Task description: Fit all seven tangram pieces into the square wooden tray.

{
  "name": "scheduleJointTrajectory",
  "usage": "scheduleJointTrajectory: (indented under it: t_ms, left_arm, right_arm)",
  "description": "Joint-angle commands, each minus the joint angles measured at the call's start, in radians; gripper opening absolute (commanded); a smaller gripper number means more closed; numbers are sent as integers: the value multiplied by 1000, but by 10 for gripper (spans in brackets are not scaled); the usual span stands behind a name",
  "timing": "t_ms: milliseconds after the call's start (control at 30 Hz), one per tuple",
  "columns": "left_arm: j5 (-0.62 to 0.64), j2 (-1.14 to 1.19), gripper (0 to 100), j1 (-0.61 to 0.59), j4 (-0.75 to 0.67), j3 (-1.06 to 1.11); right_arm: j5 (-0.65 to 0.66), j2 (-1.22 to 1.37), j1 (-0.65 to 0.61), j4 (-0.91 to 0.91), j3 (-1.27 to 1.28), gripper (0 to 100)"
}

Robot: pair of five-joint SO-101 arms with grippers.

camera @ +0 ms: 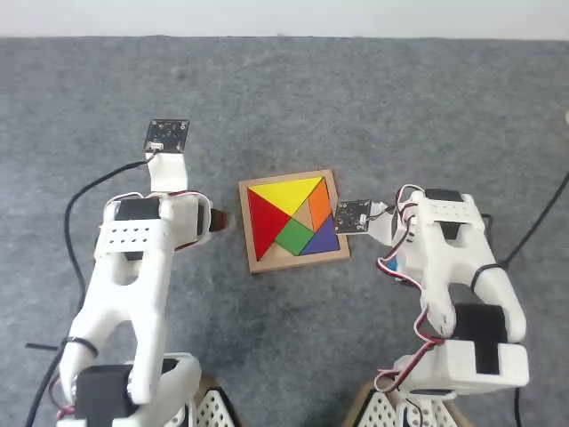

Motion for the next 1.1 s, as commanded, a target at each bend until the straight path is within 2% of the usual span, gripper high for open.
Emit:
scheduleJointTrajectory:
  t_ms: [0,167,400,667,800,933,1067]
  left_arm:
    - [-9,-41,269,-5,-15,-28]
    - [-9,-41,269,-5,-15,-28]
    - [-9,-41,269,-5,-15,-28]
    - [-9,-41,269,-12,-15,-31]
    - [-9,-43,269,-64,-15,-50]
    - [-12,-41,271,-218,-15,-90]
    - [-101,-41,271,-301,-20,-68]
  right_arm:
    - [12,-4,-7,-12,-25,242]
    - [12,-2,-8,-5,-25,142]
    - [-25,-12,-7,10,-58,136]
    - [-100,-12,-56,205,-313,136]
    - [-153,-10,-177,286,-445,136]
    - [-216,-1,-354,297,-526,136]
    - [-241,1,-541,268,-559,136]
